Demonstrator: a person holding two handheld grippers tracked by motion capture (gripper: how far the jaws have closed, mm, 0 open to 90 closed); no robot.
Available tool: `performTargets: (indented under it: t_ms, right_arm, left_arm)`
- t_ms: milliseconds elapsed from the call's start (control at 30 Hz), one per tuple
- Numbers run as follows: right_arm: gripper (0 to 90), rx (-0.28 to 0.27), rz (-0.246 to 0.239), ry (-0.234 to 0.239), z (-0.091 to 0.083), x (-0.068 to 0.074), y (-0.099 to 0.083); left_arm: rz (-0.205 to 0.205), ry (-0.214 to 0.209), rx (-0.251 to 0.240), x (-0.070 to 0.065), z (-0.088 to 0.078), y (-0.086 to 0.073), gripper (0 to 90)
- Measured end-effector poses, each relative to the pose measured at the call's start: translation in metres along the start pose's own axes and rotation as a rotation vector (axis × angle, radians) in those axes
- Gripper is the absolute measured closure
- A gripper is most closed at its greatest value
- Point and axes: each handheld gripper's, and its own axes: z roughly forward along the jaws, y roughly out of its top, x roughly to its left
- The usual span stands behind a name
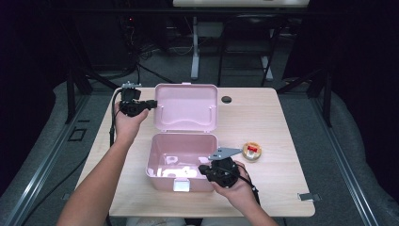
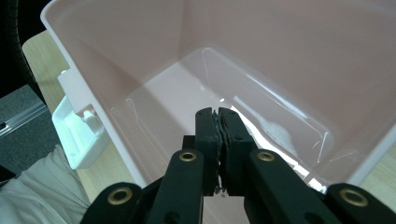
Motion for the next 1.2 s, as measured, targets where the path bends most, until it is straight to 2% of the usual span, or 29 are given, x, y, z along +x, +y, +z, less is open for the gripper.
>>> performTargets:
  t_ms: [300, 400, 433, 500, 800, 1000, 1067, 1200]
  right_arm:
    - [87.2, -0.003, 0.003, 0.000, 0.000, 0.000, 0.000]
    - [87.3, -0.005, 0.002, 0.000, 0.000, 0.000, 0.000]
    - [87.3, -0.005, 0.000, -0.001, 0.000, 0.000, 0.000]
    - [87.2, -0.006, -0.001, -0.005, 0.000, 0.000, -0.001]
    - [86.3, -0.009, 0.003, 0.004, 0.000, 0.000, 0.000]
    - [84.9, -0.005, 0.014, 0.009, 0.000, 0.000, 0.000]
    - [83.4, -0.007, 0.015, 0.007, -0.001, 0.000, 0.000]
    - [81.4, -0.010, 0.015, 0.007, -0.003, -0.001, 0.001]
  left_arm:
    - [-0.014, 0.006, 0.031, 0.004, 0.010, -0.002, 82.7]
    - [-0.024, -0.012, 0.035, 0.005, 0.011, -0.004, 72.3]
    - [-0.016, -0.008, 0.032, 0.005, 0.011, -0.005, 68.4]
    - [-0.015, 0.009, 0.032, 0.006, 0.009, -0.008, 66.1]
    - [-0.025, 0.014, 0.015, 0.014, -0.010, -0.020, 62.0]
    - [-0.009, -0.013, 0.011, 0.012, -0.027, -0.032, 60.6]
    - [-0.006, -0.039, 0.007, 0.010, -0.034, -0.037, 60.1]
    - [0.024, -0.057, 0.011, 0.006, -0.042, -0.048, 59.9]
